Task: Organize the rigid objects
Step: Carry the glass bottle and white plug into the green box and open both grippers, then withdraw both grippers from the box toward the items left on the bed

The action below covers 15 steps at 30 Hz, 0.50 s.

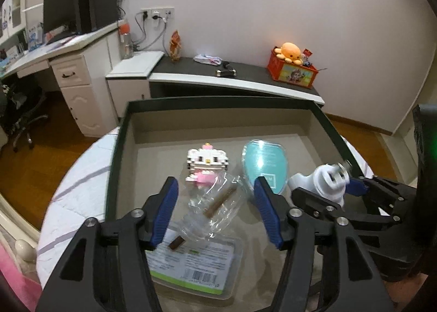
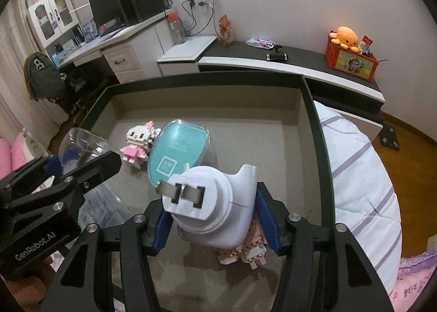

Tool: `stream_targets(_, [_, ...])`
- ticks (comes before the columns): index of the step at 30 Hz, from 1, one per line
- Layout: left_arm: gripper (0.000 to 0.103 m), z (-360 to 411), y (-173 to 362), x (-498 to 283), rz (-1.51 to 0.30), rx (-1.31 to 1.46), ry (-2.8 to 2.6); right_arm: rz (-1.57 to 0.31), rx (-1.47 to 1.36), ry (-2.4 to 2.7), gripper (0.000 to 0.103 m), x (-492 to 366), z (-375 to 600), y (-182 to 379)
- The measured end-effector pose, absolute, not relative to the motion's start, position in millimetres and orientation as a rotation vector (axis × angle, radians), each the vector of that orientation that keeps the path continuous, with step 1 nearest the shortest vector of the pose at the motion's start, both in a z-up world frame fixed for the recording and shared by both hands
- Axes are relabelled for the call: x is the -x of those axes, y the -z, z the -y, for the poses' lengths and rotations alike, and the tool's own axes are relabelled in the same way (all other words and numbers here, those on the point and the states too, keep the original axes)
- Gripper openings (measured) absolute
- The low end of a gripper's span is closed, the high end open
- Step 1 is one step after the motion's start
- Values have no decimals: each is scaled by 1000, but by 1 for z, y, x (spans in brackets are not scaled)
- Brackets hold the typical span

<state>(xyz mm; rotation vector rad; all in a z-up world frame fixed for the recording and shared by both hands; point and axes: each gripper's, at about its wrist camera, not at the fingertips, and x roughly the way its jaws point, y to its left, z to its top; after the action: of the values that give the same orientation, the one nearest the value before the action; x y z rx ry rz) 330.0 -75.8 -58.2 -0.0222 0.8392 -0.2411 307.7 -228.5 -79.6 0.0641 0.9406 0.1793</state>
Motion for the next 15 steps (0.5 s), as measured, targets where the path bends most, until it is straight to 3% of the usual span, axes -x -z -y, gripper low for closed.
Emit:
stream_targets(2, [90, 72, 55, -328, -828, 26, 226, -943, -51, -161, 76, -308, 229, 79])
stream_targets(3, [95, 69, 52, -325, -812, 29, 215, -943, -47, -159, 84, -307, 230, 79])
stream_targets(4, [99, 67, 48, -322, -796, 27, 204, -933, -52, -162, 83, -304, 231, 77])
stream_targets(9, [103, 60, 34, -308, -765, 12, 180, -893, -68, -151, 86, -289, 233, 65])
stream_targets(11, [103, 58, 29, -300, -754, 5, 168, -872, -85, -141, 91, -280, 235, 58])
stream_targets(13, [103, 52, 23, -289, -742, 15, 155, -851, -91, -128, 103, -271, 237, 52])
stream_targets(15, [103, 48, 19, -279, -730, 21, 147, -830, -91, -117, 103, -261, 238, 46])
